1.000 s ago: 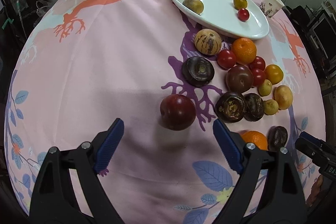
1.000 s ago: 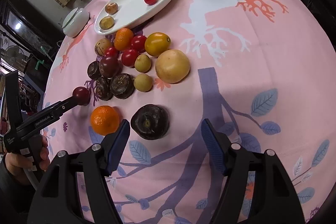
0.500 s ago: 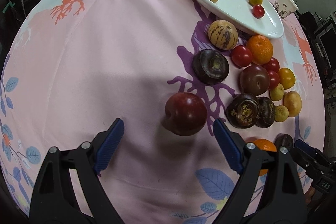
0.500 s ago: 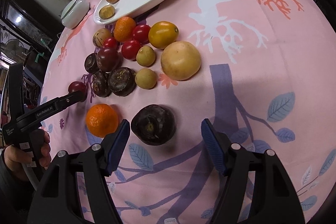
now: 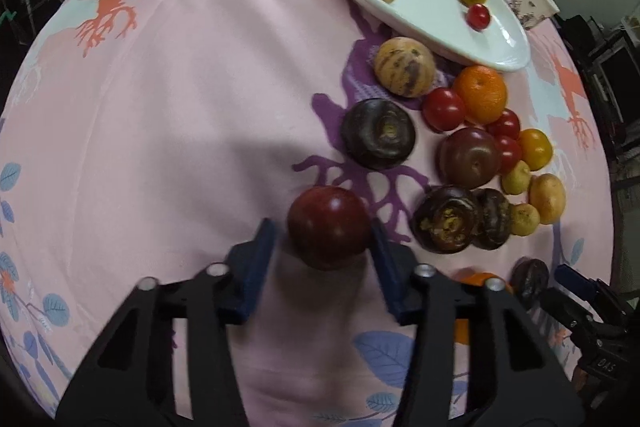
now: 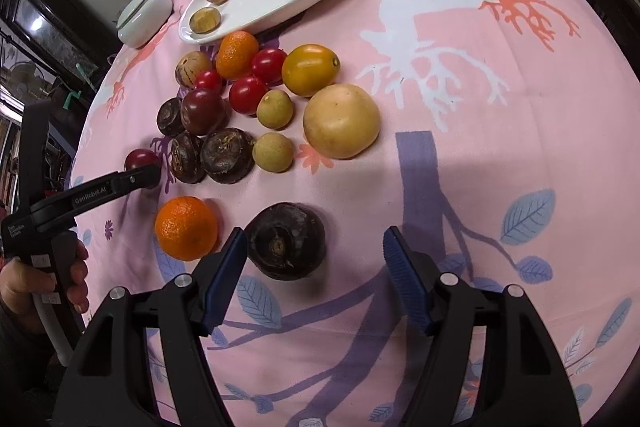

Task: Organize fruits
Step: 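Grasp the dark red plum with the left gripper, then grasp the dark purple fruit with the right gripper while the left holds the plum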

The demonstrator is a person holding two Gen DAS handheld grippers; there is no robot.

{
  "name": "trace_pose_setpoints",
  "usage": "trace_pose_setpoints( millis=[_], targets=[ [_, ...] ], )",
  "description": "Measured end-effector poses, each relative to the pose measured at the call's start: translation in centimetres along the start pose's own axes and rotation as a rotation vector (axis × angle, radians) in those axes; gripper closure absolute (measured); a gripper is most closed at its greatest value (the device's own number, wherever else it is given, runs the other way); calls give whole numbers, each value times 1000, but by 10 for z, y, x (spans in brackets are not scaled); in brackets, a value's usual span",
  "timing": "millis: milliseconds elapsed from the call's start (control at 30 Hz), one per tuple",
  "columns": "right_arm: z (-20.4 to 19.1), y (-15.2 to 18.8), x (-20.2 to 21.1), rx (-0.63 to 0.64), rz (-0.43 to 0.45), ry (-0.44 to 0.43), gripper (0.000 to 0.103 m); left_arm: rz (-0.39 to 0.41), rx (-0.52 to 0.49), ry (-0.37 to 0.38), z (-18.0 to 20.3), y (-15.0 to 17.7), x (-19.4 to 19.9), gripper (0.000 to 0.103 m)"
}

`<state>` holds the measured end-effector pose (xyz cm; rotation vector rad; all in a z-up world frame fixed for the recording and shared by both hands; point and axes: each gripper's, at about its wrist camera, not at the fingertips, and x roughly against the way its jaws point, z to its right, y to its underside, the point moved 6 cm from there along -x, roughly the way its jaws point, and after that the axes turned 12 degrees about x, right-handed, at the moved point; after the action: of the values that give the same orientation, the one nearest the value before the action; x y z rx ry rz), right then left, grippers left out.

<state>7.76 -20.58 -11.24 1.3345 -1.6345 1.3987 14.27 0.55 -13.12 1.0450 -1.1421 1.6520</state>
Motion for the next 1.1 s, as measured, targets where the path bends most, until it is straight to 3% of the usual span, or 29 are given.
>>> trace_pose_setpoints(
  millis=[100, 400, 500, 633, 733, 800, 867, 933, 1100],
  targets=[
    [-4, 2, -1, 25, -7, 3, 32, 13, -41, -18, 5, 0, -1, 63],
    [-19, 8, -13, 125, -25, 70, 33, 10, -32, -17, 5, 2, -4, 61],
    [-25, 8, -19, 183, -33, 92, 40, 10, -36, -18, 5, 3, -3, 61],
    [-33, 5, -25, 253, -16, 158, 42, 6, -26, -16, 5, 2, -4, 60],
    [-37, 2, -28, 286, -10, 189, 45, -1, -22, -4, 7, 2, -5, 53],
    [-41, 2, -29, 321, -8, 204, 53, 3, -30, -6, 9, 3, -6, 52],
    [-41, 2, -29, 320, -17, 204, 54, 6, -42, -12, 10, 3, -6, 54],
    [-37, 2, -27, 288, -19, 180, 54, 10, -32, -18, 6, 2, -5, 63],
    [-29, 1, -12, 236, -2, 159, 54, -21, 16, 8, -3, 1, -1, 64]
  ],
)
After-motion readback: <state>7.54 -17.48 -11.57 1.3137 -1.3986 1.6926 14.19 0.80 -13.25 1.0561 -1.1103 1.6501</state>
